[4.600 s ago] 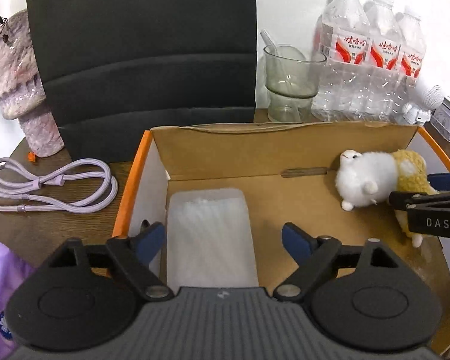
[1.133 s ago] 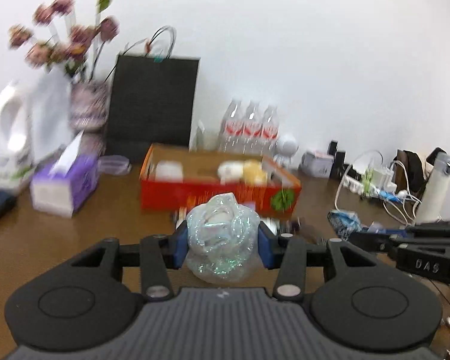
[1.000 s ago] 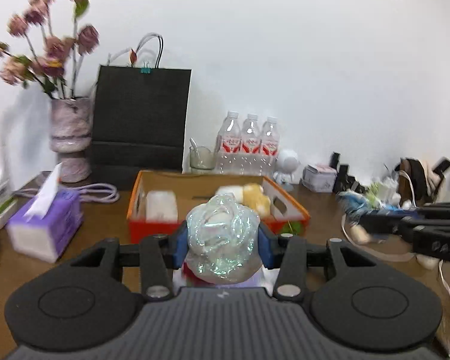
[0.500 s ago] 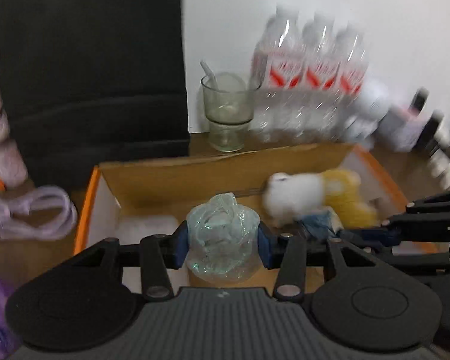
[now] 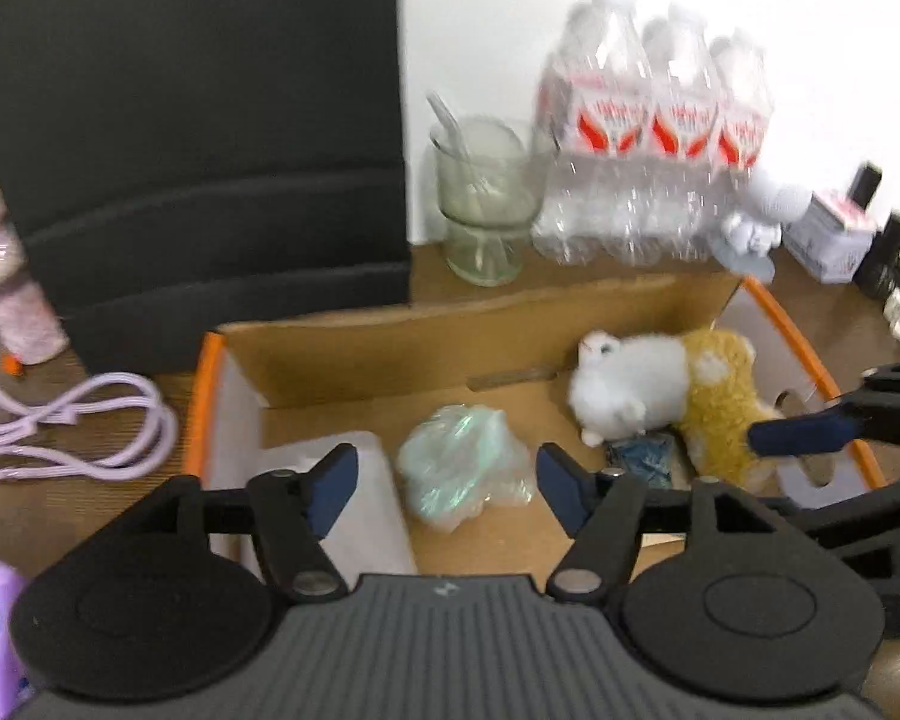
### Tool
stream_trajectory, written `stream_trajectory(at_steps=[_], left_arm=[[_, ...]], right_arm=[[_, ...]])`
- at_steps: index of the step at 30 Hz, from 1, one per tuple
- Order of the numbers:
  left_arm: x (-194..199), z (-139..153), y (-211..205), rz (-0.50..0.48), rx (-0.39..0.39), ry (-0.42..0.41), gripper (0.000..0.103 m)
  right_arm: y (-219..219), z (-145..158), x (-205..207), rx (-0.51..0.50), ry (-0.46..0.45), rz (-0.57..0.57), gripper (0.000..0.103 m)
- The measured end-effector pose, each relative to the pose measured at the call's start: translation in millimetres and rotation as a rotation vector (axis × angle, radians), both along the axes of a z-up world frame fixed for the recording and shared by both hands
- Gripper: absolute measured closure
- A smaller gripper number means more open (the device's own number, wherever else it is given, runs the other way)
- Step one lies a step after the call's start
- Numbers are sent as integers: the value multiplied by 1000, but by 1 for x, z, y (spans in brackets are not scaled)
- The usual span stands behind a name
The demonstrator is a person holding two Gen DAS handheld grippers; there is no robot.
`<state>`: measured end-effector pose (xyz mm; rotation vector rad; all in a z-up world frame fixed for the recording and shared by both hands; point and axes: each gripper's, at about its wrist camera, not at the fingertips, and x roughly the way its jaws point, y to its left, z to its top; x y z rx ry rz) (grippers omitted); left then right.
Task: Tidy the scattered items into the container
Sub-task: 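Lower the bag and packet into the box and open both tools, then grasp the red rose with the left tool while the right tool grasps the purple pouch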
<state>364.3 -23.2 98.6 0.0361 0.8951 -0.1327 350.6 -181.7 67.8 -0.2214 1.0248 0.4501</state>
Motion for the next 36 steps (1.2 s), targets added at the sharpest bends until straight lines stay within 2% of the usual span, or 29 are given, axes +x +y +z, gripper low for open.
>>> stream_trajectory(at_steps=[1,4,6,7,8,9,10,12,13,15,17,18,19,21,23,26,29,32,36], left_arm=[[-4,10,4,16,-16,9,17],[-21,40,13,64,-56,34,16],[-36,60,16,85,-61,15,14],[-44,68,16,88,-62,5,9],[-53,75,16,91,-57,-14,6],[-63,82,15,93,-42,-45,1],[-73,86,13,88,-24,-77,0],[-97,91,10,94,11,-147,0],[-113,91,9,112,21,-204,0],[-155,86,11,136,21,-380,0],[-195,74,12,121,8,-539,0],[-208,67,12,118,8,-578,0],[-218,60,12,119,11,-597,0],[-232,52,14,126,8,-613,0],[-237,47,17,127,-4,-619,0],[-241,44,21,120,-18,-608,0],[-250,36,21,140,6,-593,0],[-285,23,21,136,17,-618,0],[-351,-11,25,122,-55,-601,0]], right_arm=[[-2,12,-5,-4,-13,-5,48],[-8,43,-18,-19,-27,-44,38],[-13,61,-27,-24,-31,-73,37],[-15,70,-32,-28,-44,-89,33],[-18,79,-38,-32,-62,-105,30],[-21,86,-44,-36,-78,-118,20],[-23,91,-51,-42,-95,-128,15],[-24,94,-64,-40,-110,-138,15],[-24,94,-72,-34,-118,-145,15],[-23,90,-93,-10,-182,-163,15],[-25,87,-126,46,-336,-199,15],[-25,84,-143,81,-416,-201,13],[-27,80,-159,128,-489,-189,7],[-29,70,-185,204,-573,-173,3],[-26,61,-198,201,-619,-173,2],[-23,54,-210,216,-656,-179,1],[-27,49,-216,270,-651,-186,0],[-34,43,-229,314,-642,-182,0],[-36,22,-287,269,-662,-161,0]])
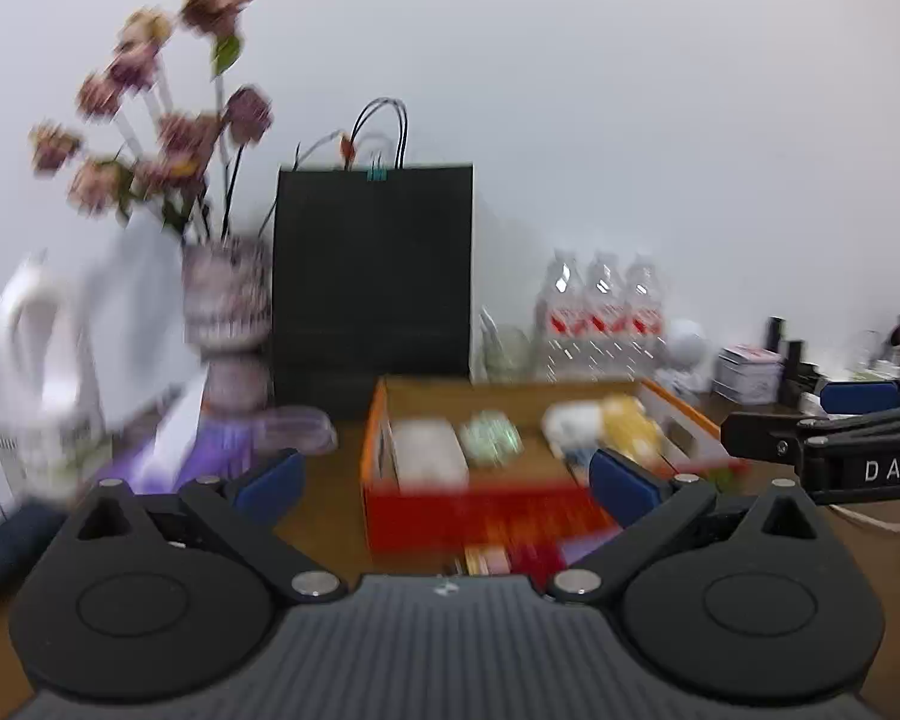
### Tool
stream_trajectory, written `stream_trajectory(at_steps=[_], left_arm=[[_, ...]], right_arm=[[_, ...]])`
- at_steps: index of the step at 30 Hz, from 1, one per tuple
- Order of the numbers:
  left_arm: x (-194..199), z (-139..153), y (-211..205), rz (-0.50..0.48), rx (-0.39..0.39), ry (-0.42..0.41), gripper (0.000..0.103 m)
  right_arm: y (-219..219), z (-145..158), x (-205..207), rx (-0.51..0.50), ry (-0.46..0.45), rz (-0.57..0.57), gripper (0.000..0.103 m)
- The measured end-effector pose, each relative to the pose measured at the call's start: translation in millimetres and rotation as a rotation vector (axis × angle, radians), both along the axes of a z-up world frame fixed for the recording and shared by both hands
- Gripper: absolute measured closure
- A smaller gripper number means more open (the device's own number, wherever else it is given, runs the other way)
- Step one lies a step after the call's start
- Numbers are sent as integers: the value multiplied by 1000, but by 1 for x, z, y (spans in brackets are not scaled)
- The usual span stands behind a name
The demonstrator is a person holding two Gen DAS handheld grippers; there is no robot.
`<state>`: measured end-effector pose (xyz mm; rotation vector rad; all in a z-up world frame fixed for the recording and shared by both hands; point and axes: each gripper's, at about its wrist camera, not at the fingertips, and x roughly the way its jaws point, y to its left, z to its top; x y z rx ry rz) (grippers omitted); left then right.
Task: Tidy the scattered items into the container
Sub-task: 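Grasp the red rose with the left tool while the right tool grasps the purple pouch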
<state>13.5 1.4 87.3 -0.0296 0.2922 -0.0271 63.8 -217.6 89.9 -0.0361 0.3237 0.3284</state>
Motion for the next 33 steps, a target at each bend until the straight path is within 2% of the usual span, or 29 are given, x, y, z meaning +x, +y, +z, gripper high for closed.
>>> stream_trajectory(at_steps=[2,4,7,10,13,16,20,21,24,26,29,31,33], left_arm=[[-24,-17,4,-2,-41,40,0],[-38,-30,7,-15,-74,78,0],[-36,-36,5,-58,-44,101,0],[-7,-34,3,-101,-6,102,0],[35,-35,-2,-155,23,129,0],[75,-40,-9,-206,46,167,1],[109,-56,-14,-245,43,222,5],[115,-61,-15,-248,44,246,11],[125,-74,-12,-255,20,305,50],[124,-76,-5,-249,-23,321,53],[113,-70,15,-233,-107,280,63],[102,-64,33,-187,-200,274,66],[82,-56,54,-148,-308,254,67]], right_arm=[[-1,-17,-36,-15,-4,14,0],[-3,-32,-62,-4,31,30,0],[-9,-50,-91,76,111,36,0],[-10,-62,-101,93,135,79,0],[-9,-64,-98,78,115,45,0],[-18,-62,-91,125,88,-21,0],[-26,-62,-82,131,80,-51,0],[-28,-64,-79,140,98,-41,0],[-25,-70,-68,124,151,-14,0],[-18,-72,-61,77,159,-17,3],[-4,-71,-51,62,164,48,6],[10,-68,-43,53,164,78,8],[29,-66,-33,25,166,113,17]])
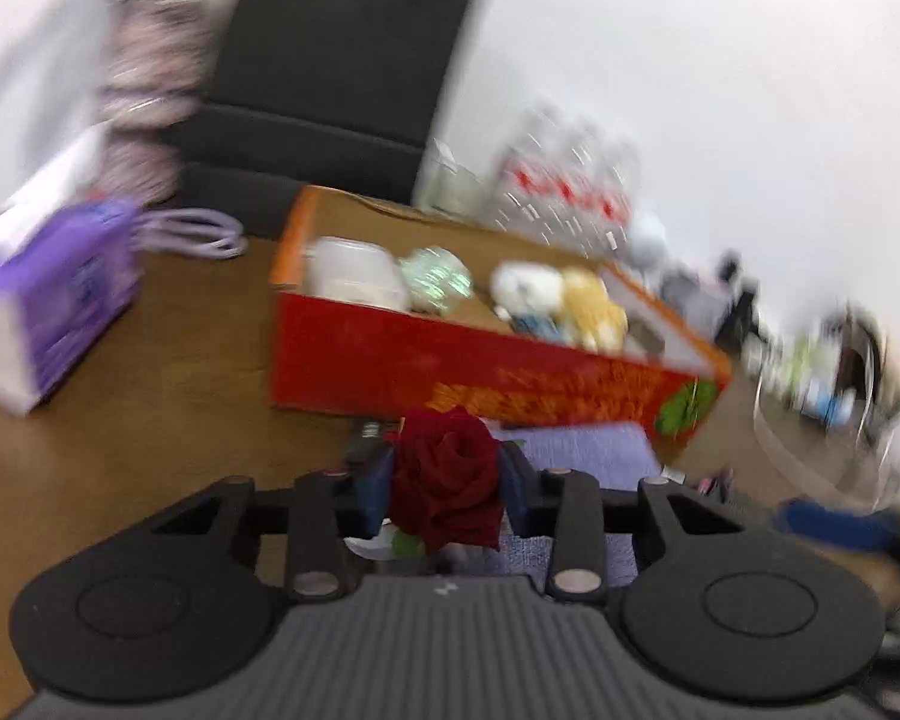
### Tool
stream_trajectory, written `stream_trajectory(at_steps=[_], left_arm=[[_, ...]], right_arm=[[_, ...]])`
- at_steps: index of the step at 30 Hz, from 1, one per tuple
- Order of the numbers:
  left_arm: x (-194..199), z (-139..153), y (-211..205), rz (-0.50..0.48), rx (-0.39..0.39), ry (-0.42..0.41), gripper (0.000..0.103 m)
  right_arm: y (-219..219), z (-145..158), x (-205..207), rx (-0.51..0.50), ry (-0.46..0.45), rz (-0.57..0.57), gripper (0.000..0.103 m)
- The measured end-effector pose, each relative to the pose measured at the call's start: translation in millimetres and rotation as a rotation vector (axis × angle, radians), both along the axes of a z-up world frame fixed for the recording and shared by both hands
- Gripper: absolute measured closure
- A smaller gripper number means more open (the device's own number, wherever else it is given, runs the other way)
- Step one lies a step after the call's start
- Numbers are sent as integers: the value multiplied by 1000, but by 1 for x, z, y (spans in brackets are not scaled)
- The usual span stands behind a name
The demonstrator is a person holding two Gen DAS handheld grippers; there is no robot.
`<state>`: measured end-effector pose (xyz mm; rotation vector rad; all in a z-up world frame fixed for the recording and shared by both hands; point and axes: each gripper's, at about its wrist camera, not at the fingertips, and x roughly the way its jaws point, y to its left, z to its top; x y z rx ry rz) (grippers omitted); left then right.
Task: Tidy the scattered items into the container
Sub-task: 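Grasp the red rose with the left tool while the right tool grasps the purple pouch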
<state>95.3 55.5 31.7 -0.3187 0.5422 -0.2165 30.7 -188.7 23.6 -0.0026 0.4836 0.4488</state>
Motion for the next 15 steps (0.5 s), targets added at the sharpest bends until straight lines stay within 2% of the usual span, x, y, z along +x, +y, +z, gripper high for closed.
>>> stream_trajectory(at_steps=[2,5,6,7,8,9,12,13,15], left_arm=[[-23,8,16,45,-57,-23,67],[-47,14,33,90,-94,-33,67],[-52,15,36,101,-85,-26,67],[-56,14,38,100,-84,-23,67],[-59,13,42,93,-102,-14,67],[-61,11,46,87,-129,3,67],[-71,8,43,49,-171,29,67],[-76,8,34,12,-155,21,67],[-88,10,8,-69,-75,-5,67]], right_arm=[[16,1,13,-20,7,10,23],[30,-5,42,-40,87,-38,34],[33,-9,52,-39,120,-47,56],[36,-14,61,-37,153,-55,95],[37,-17,66,-33,180,-58,100],[38,-18,65,-19,176,-58,100],[39,-1,41,-14,96,-39,101],[38,7,33,-11,66,-25,101],[38,17,15,-73,19,-10,100]])
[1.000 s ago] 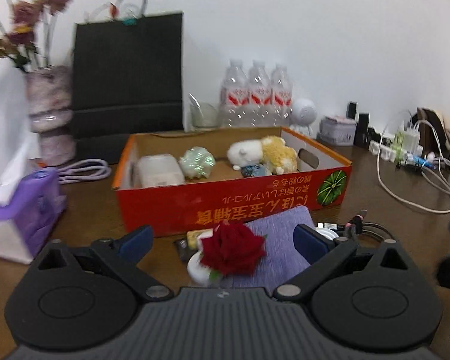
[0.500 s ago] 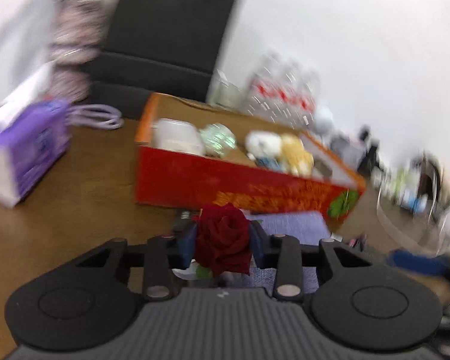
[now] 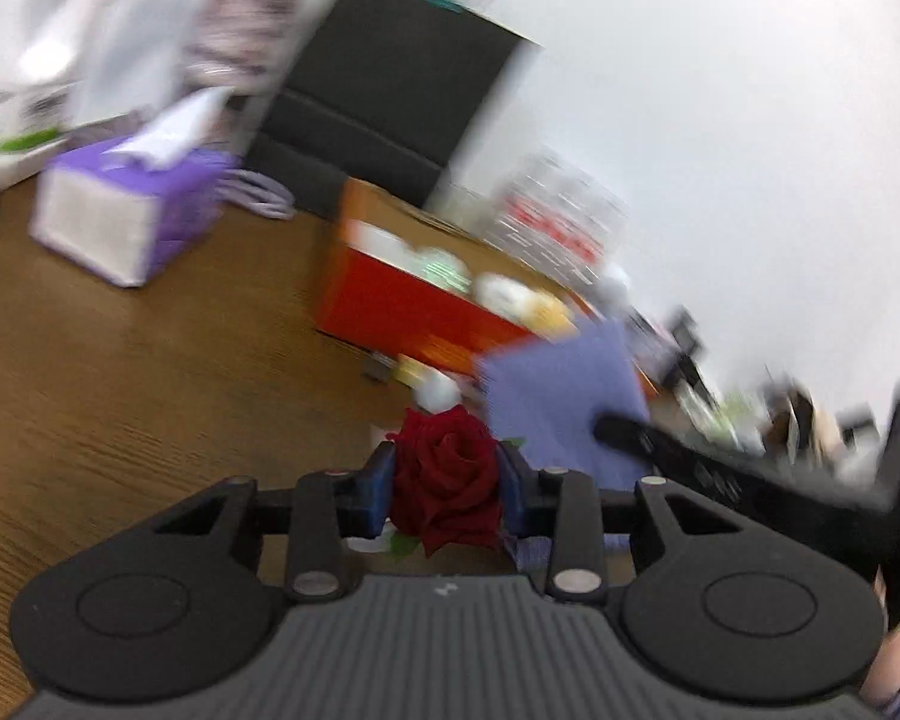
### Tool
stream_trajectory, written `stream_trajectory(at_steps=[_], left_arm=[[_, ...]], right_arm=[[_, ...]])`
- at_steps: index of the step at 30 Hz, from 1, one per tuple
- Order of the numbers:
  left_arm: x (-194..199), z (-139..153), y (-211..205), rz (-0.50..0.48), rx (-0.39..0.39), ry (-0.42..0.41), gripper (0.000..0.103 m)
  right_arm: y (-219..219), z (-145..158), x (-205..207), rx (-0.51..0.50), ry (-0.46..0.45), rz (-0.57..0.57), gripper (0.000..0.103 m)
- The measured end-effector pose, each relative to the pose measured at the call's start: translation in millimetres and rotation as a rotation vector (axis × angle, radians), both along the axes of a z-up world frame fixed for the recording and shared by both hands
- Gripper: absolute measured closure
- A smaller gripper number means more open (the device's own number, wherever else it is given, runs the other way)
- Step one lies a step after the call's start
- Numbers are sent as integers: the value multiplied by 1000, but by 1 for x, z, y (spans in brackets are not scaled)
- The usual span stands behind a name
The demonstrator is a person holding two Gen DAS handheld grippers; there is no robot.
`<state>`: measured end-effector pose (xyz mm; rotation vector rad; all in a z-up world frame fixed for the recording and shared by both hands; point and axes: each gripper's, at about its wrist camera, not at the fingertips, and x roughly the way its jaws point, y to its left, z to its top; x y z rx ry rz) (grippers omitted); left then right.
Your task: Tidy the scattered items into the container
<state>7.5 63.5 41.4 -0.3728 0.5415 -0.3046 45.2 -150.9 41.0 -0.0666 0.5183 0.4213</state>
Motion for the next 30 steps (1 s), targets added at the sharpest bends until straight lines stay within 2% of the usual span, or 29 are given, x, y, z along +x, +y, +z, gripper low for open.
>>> stream_trajectory(at_steps=[2,4,6,8,9,10,11,12,13,16,18,20,23,25,28,30], left_arm=[[-12,-2,-27,-82,79,-29,67],[-22,-9,-50,-159,156,-31,63],[-32,-18,-70,-231,234,-26,56],[-39,-24,-82,-270,292,-34,51],[-39,-27,-84,-281,296,-30,42],[-38,-30,-85,-285,294,-13,28],[-37,-32,-84,-280,296,-4,29],[-38,-32,-83,-270,300,-8,44],[-38,-31,-81,-269,293,-4,55],[-36,-28,-68,-245,227,18,58],[-34,-21,-57,-185,184,10,59],[-31,-13,-44,-128,124,10,59],[-26,0,-36,-127,34,26,59],[-24,5,-43,-166,18,28,59],[-26,4,-55,-206,9,35,59],[-28,1,-52,-219,-48,46,58]], right_arm=[[-7,1,-12,-61,-15,-28,100],[-22,-6,-20,-102,8,-71,100],[-45,-12,-28,-89,43,-107,97],[-63,-14,-36,-98,73,-139,80],[-69,-15,-40,-122,80,-168,57],[-74,-14,-46,-148,60,-205,50],[-77,-12,-52,-164,29,-228,50],[-79,-8,-60,-166,1,-228,50],[-80,-3,-67,-146,-21,-196,50],[-75,4,-86,-104,-58,-52,53],[-68,2,-99,-98,-73,42,53],[-64,-4,-109,-103,-48,127,53],[-55,-21,-118,-149,-7,183,53],[-40,-33,-122,-169,4,221,53],[-16,-46,-121,-176,-34,216,53],[-9,-45,-117,-138,-65,218,53]])
